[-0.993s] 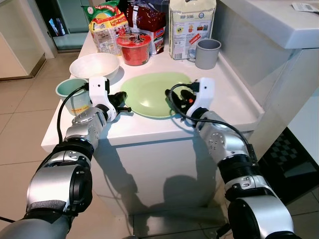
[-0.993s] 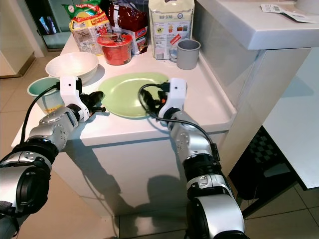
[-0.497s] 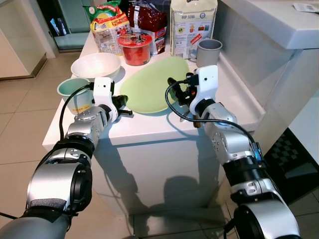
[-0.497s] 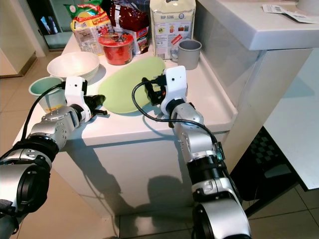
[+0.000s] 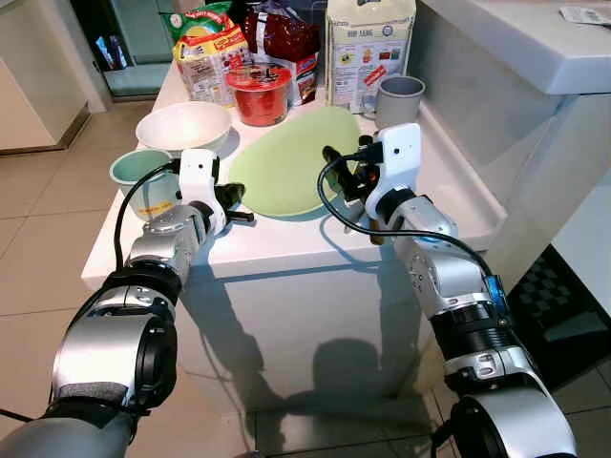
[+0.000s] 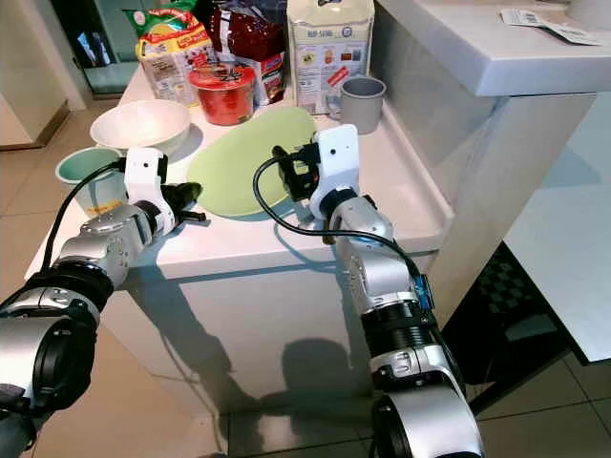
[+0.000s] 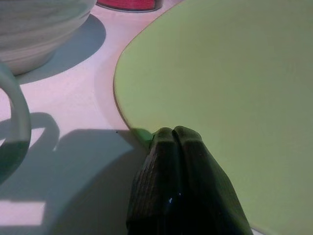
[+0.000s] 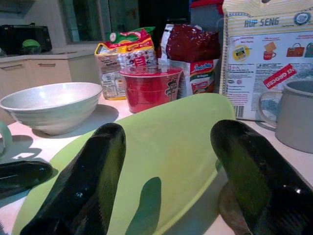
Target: Setting the table
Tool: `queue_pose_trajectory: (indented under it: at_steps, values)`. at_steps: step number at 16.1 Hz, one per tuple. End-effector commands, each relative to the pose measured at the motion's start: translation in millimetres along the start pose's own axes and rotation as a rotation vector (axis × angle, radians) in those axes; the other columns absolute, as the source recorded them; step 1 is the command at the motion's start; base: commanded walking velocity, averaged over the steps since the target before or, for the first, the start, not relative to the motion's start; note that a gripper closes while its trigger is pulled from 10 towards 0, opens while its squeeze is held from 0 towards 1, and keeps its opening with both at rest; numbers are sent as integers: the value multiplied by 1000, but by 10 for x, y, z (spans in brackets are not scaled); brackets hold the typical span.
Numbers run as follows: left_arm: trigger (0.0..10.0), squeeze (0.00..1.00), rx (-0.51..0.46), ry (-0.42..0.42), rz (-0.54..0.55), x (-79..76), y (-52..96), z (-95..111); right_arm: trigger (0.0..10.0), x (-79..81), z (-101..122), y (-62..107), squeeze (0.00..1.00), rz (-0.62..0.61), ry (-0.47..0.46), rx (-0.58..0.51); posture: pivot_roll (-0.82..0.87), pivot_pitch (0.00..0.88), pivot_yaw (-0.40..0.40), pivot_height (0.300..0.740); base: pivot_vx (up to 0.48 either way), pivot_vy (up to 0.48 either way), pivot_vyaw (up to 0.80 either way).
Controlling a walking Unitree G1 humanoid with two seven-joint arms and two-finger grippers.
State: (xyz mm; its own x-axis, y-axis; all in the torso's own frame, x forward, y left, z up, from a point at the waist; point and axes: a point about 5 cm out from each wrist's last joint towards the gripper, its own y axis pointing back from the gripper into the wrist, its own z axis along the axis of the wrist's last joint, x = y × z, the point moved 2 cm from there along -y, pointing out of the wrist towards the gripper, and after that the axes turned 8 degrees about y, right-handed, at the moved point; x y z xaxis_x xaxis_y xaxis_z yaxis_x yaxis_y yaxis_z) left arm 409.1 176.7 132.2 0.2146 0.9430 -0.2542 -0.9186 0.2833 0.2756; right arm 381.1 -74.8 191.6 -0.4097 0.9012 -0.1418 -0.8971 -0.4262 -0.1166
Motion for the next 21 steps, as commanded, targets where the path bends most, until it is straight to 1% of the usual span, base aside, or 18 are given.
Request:
queue_pose_trajectory:
  at_steps: [1,5,6,9,10,11,12,13,16,18,20,21]
  values:
    - [10000,0,137,23,32,69,44,-366,10000,-24,-7,-10,0,-12,-4,12,47,0,49,740,0,0,0]
    - [10000,0,129,40,33,68,42,-360,10000,12,-59,-9,0,-6,-17,28,49,0,48,740,0,0,0]
    - [10000,0,129,45,36,74,44,-359,10000,20,-91,-10,0,-6,-46,42,51,0,46,740,0,0,0]
    - [10000,0,129,62,45,94,53,-361,10000,61,-220,-11,0,-10,-188,96,53,0,46,740,0,0,0]
    - [10000,0,128,62,44,95,52,-358,10000,66,-233,-11,0,-12,-197,101,54,0,46,740,0,0,0]
    - [10000,0,130,67,48,102,55,-361,10000,81,-279,-14,0,-19,-241,118,57,0,48,740,0,0,0]
    - [10000,0,131,68,54,118,62,-363,10000,96,-331,-17,0,-29,-307,139,58,0,49,740,0,0,0]
    - [10000,0,130,66,55,123,64,-360,10000,95,-351,-19,0,-37,-330,148,59,0,48,740,0,0,0]
    - [10000,0,109,41,62,137,65,-327,10000,115,-393,-27,0,-37,-367,168,59,0,49,740,0,0,0]
    - [10000,0,95,51,67,166,78,-314,10000,118,-363,-39,0,-32,-335,159,59,0,47,740,0,0,0]
    - [10000,0,127,68,80,188,90,-358,10000,108,-340,-42,0,-29,-317,151,59,0,45,740,0,0,0]
    - [10000,0,149,86,88,208,104,-397,10000,91,-293,-47,0,-29,-301,132,59,0,45,740,0,0,0]
